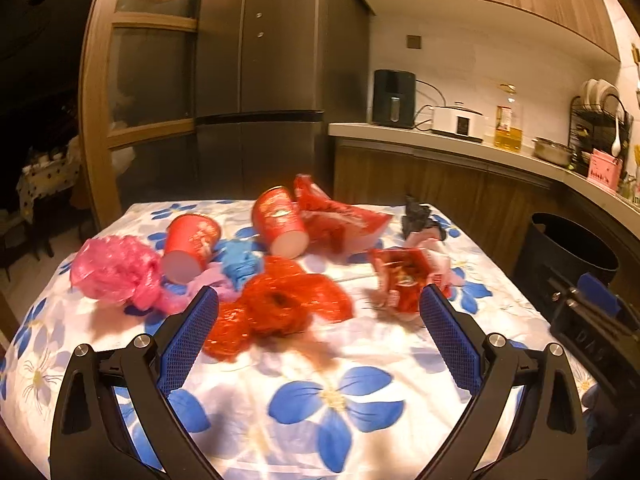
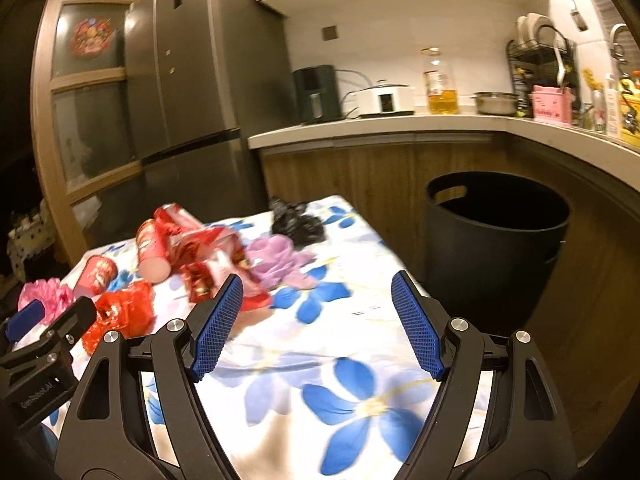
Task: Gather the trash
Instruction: 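Move both open grippers back over the table, then grasp the red snack wrapper with the right gripper while the left gripper grasps the orange bag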
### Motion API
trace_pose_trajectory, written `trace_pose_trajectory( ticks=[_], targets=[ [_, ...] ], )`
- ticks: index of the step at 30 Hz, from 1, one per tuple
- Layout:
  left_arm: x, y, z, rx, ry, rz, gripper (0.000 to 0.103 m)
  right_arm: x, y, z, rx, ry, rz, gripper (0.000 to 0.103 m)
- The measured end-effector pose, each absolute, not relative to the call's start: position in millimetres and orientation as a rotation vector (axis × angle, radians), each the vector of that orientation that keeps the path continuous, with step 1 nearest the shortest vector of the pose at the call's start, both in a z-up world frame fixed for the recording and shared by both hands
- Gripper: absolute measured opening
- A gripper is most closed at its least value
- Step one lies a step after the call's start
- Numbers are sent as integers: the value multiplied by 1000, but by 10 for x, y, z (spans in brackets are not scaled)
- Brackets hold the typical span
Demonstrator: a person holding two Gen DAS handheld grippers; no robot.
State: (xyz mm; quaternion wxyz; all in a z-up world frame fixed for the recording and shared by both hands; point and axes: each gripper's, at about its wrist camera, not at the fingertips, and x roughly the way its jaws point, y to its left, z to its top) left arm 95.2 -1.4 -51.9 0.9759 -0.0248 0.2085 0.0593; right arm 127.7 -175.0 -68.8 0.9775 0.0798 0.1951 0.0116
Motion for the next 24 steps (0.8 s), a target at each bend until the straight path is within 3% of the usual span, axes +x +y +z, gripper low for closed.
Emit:
trace_pose_trajectory(
  ticks=[24],
  targets=[
    [1114, 453, -605, -99, 424, 163, 96, 2232, -1120, -993, 140, 519, 152, 76]
  ],
)
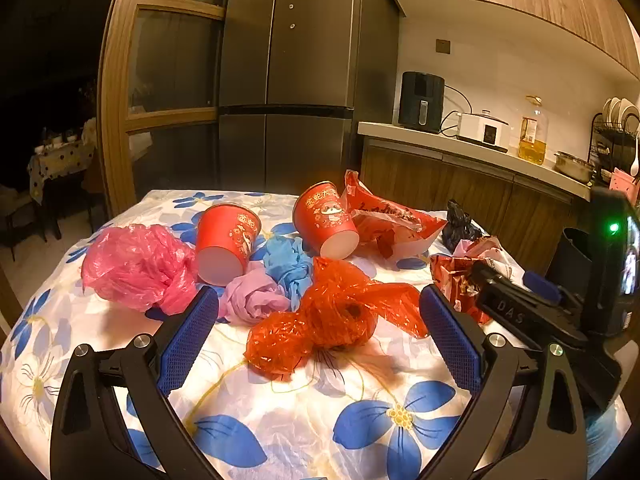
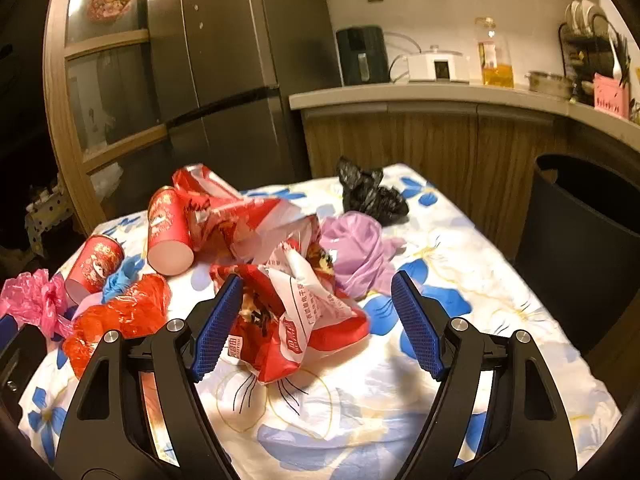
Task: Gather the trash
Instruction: 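Grasp the red snack wrapper with the right gripper while the left gripper grasps the orange bag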
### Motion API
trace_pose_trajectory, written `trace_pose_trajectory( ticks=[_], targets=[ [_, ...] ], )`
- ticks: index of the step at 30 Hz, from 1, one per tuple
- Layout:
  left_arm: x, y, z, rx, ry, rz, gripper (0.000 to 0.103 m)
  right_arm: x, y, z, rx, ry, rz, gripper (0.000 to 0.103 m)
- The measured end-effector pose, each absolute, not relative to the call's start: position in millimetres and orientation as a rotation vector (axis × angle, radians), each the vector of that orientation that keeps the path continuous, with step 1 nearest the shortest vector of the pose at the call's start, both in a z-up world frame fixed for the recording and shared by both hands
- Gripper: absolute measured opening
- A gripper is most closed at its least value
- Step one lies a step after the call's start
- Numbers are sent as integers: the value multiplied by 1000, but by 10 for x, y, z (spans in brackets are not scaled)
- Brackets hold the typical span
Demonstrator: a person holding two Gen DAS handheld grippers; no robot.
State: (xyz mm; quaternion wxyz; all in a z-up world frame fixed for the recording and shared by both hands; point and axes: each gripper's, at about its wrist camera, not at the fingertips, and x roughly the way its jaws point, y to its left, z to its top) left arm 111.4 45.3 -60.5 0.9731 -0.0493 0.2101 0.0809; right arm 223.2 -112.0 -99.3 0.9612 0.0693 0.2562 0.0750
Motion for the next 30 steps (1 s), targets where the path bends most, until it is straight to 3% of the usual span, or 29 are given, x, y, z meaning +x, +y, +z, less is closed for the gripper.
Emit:
trace_pose_trajectory(
  ticks=[2, 4, 6, 14, 24, 27, 30],
  targets=[
    [1131, 446, -612, -99, 426, 159, 96, 2262, -1117, -1028, 145, 537, 162, 73],
    [1157, 429, -618, -94, 429, 154, 96, 2275, -1122, -1045, 149, 546, 174, 61],
    [1191, 420, -638, -93, 439, 150, 96, 2278, -1125, -1053, 151, 555, 187, 42],
    [1347, 421, -722, -102, 487, 143, 96, 2174, -1124, -1046, 144, 548, 209, 17],
    [1534, 466, -813, -103, 547, 167, 95, 1815, -1272, -814, 143, 463, 206, 15],
    [1589, 443, -849, -91, 575, 163, 87, 1726, -1321, -755, 154, 449, 208, 15],
    [1622, 447, -890, -97, 610, 147, 71, 1672, -1340, -710, 156, 438, 211, 15]
  ],
)
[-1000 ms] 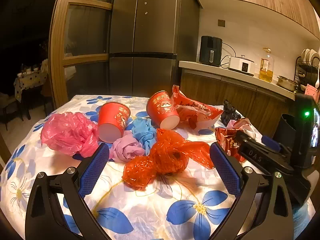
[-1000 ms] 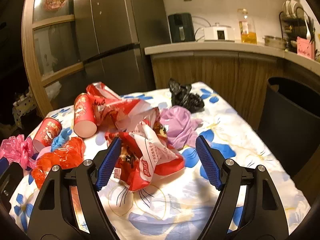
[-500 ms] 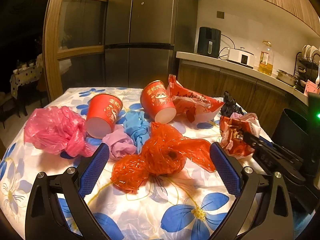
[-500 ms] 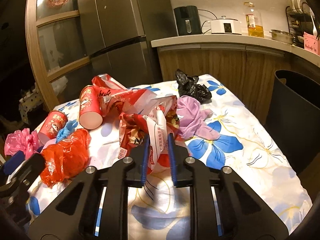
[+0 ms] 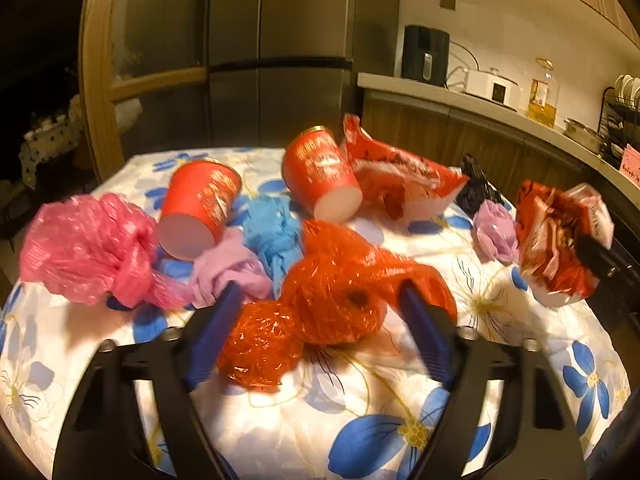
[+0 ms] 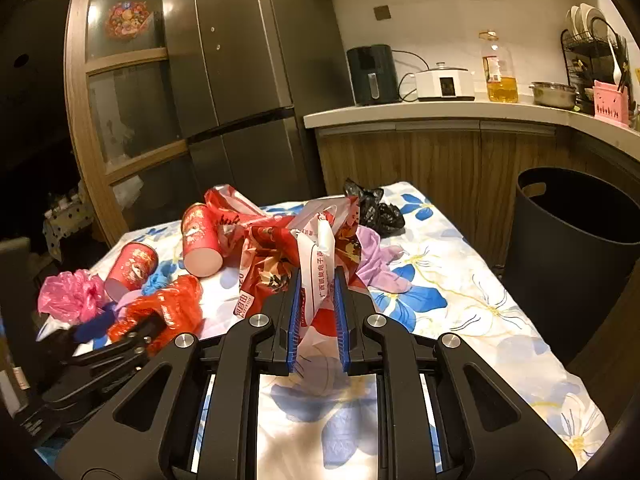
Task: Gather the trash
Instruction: 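Grasp the red snack wrapper with the right gripper while the left gripper grasps the orange bag, then carry the orange bag and red wrapper in both grippers over the black bin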
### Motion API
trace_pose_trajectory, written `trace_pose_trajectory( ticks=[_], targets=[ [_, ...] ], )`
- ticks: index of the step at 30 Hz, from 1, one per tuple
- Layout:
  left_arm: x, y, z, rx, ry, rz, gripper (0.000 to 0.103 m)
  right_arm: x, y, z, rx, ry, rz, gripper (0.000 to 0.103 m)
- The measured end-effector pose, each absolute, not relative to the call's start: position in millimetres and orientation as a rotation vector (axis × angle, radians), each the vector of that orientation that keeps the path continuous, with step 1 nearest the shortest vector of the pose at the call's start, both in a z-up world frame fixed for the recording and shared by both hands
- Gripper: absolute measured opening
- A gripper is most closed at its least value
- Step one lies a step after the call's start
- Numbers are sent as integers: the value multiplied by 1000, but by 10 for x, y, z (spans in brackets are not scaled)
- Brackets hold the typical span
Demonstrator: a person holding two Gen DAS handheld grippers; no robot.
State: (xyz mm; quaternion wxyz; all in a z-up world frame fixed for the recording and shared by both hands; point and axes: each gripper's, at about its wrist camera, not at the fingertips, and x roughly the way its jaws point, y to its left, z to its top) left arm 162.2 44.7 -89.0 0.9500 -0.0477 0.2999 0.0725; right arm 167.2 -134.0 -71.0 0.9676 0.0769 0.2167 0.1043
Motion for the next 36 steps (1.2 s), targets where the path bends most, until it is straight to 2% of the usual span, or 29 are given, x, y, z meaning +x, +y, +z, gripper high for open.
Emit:
trace_pose_trajectory(
  ticks=[2, 6, 8, 11, 13, 24, 36],
  targets=[
    [1631, 462, -934, -114, 632, 136, 59, 1634, -1353, -681, 154, 429, 210, 15],
    [1609, 490, -962, -141, 642, 100, 44, 1590, -1377, -652, 159, 421, 209, 15],
    [1586, 471, -962, -134, 639, 84, 32, 1568, -1381, -650, 162, 421, 211, 15],
    [1521, 434, -943, -123, 625, 71, 20, 1519, -1392, -645, 167, 420, 216, 15],
    [1468, 434, -917, -133, 614, 64, 16, 1483, -1411, -634, 171, 419, 218, 15],
    [1115, 257, -427, -143, 467, 41, 15, 1219, -1577, -472, 195, 367, 219, 15],
    [1115, -262, -212, -97, 427, -40, 15, 987, -1958, -375, 221, 320, 147, 15]
  ],
)
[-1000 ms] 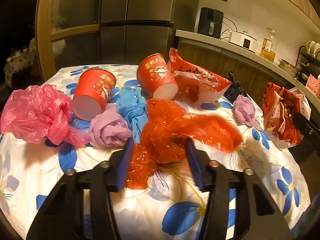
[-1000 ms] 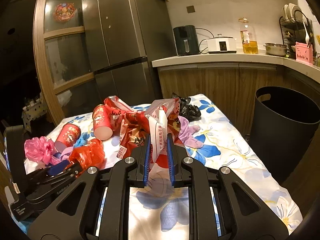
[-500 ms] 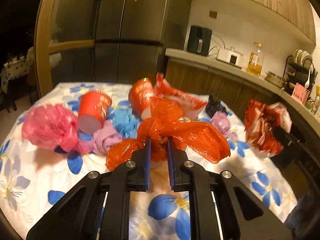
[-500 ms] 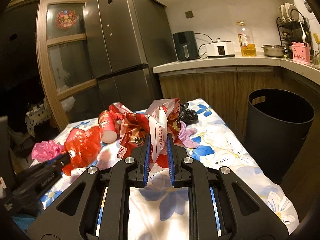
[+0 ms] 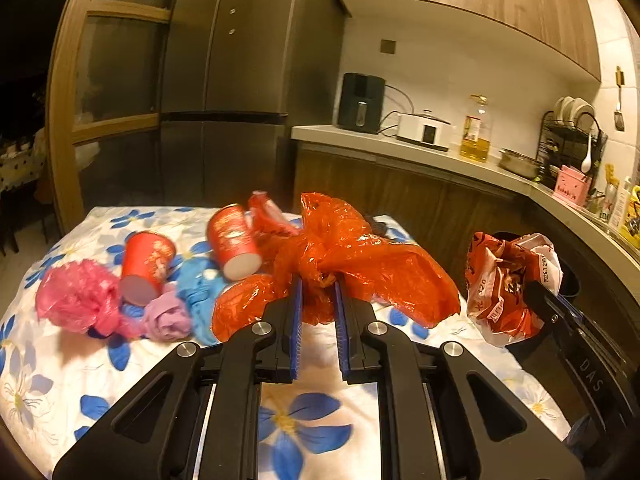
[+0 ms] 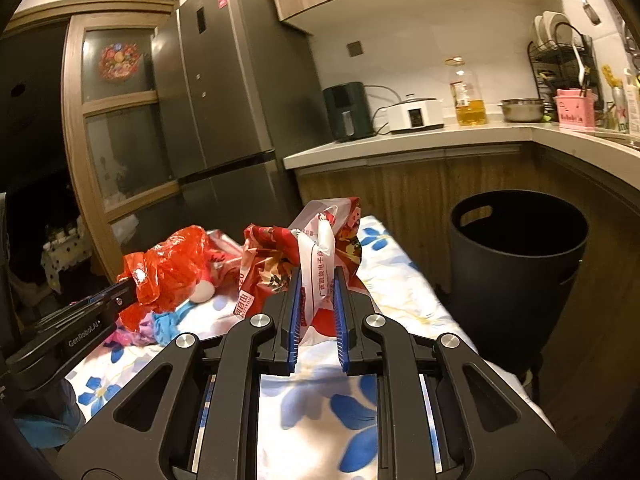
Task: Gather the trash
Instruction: 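Carry the orange bag and red wrapper in both grippers over the black bin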
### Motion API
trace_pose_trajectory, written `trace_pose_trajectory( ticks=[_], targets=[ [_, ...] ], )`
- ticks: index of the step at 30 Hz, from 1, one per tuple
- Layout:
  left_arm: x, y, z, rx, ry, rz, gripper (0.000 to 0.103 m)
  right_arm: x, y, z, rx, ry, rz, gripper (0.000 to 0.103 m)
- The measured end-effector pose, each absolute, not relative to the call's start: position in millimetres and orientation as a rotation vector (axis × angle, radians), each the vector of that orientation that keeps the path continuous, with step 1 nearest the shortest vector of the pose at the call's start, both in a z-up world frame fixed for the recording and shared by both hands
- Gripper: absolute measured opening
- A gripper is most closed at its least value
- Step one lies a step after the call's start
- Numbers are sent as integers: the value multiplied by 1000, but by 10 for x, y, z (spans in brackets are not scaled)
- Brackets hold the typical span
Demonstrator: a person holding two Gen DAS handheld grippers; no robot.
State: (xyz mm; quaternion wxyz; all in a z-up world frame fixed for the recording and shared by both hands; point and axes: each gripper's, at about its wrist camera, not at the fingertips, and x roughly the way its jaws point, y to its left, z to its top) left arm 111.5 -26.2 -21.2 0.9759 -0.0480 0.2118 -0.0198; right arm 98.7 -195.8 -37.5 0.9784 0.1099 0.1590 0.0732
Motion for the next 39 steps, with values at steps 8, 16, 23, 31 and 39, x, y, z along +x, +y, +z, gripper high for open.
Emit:
trace_pose_trajectory(
  ticks=[8, 16, 23, 31, 39],
  targets=[
    [1206, -654, -108, -71, 408, -108, 15, 944, -2264, -301, 234, 286, 76, 15],
    [1400, -1188, -5, -21, 393, -212, 15, 981, -2776, -210, 248, 244, -45, 15],
    [1573, -1706, 55, 6, 387, -305, 15, 1039, -3255, -147, 268, 215, -151, 15],
    [1809, -2284, 189, 31, 362, -388, 15, 1193, -3608, -133, 264, 205, -227, 15],
    [2007, -2635, 180, 32, 354, -435, 15, 1360, -3833, -91, 250, 199, -269, 15]
  ],
)
